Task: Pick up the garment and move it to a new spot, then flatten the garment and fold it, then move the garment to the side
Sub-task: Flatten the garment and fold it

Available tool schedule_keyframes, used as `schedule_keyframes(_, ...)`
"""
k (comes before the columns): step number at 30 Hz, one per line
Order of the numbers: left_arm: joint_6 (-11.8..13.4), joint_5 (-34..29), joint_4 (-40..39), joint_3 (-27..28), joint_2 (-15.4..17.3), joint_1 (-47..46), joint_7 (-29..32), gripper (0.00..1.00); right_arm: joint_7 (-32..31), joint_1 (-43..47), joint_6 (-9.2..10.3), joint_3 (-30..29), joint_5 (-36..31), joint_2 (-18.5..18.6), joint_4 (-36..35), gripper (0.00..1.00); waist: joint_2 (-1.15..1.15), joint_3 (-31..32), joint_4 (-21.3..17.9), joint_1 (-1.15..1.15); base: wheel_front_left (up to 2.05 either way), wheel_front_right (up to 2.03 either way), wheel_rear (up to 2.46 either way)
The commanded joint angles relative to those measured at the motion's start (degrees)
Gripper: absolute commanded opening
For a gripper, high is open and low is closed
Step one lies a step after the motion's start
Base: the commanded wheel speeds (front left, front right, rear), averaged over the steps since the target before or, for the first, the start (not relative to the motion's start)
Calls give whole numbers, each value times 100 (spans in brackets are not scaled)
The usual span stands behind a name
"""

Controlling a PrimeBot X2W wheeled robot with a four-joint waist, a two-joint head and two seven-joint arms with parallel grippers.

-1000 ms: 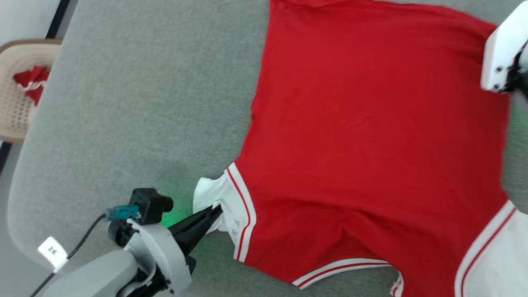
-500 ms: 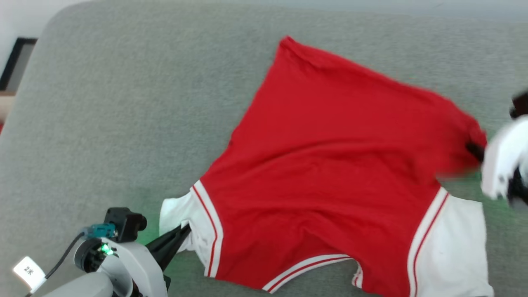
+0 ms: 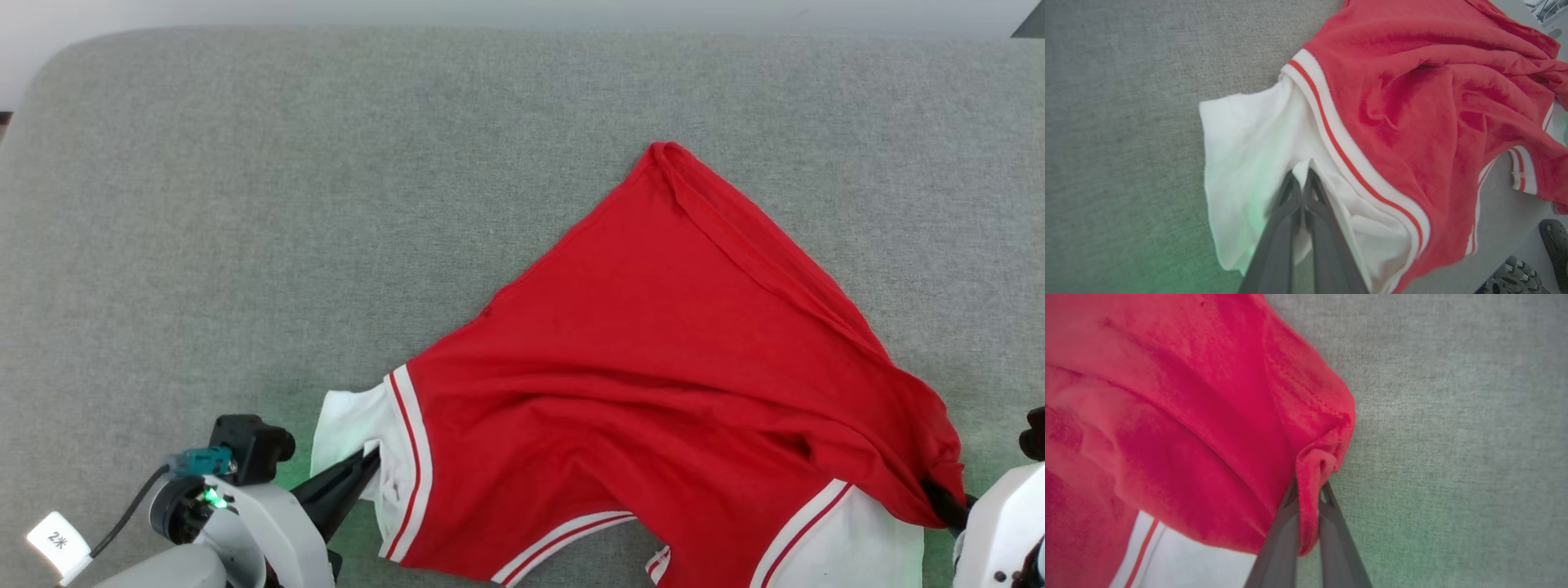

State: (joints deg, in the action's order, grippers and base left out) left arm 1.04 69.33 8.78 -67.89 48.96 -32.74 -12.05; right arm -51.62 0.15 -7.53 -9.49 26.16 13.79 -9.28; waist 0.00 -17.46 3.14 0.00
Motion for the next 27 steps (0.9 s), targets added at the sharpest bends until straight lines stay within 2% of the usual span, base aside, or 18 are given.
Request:
schedule_keyframes(1,26,-32,10,12,-11,-25,4,0,47,78,9,-12,-126,-96,54,0,0,-21,-17,0,0,0,0)
schedule_keyframes(7,-26,-62,63,5,-63,-78,3,0,502,-175,16,167,-407,-189,817,0,0,-47,-33,0,0,0,0)
schedule_keyframes(8,-32,-74,73,-3,-73,-83,6,0,562,-234,16,225,-404,-198,973,10,0,-48,-30,0,0,0,0)
schedule_keyframes(9,-46,-74,82,-8,-86,-88,11,0,617,-283,16,272,-400,-179,1103,43,0,-48,-24,0,0,0,0)
schedule_keyframes(10,-55,-77,93,-11,-94,-93,13,0,663,-349,16,307,-400,-156,1192,100,0,-48,-19,0,0,0,0)
schedule_keyframes(15,-50,-70,134,-25,-121,-49,-1,0,589,-457,22,363,-258,6,1096,100,0,4,-3,0,0,0,0)
schedule_keyframes(22,-14,-41,75,-37,-116,22,-25,0,229,-399,10,118,2,135,-211,100,0,88,43,0,0,0,0)
schedule_keyframes(27,-13,-79,13,-49,-159,-1,-27,0,362,-789,9,199,-81,155,-901,100,0,71,135,0,0,0,0)
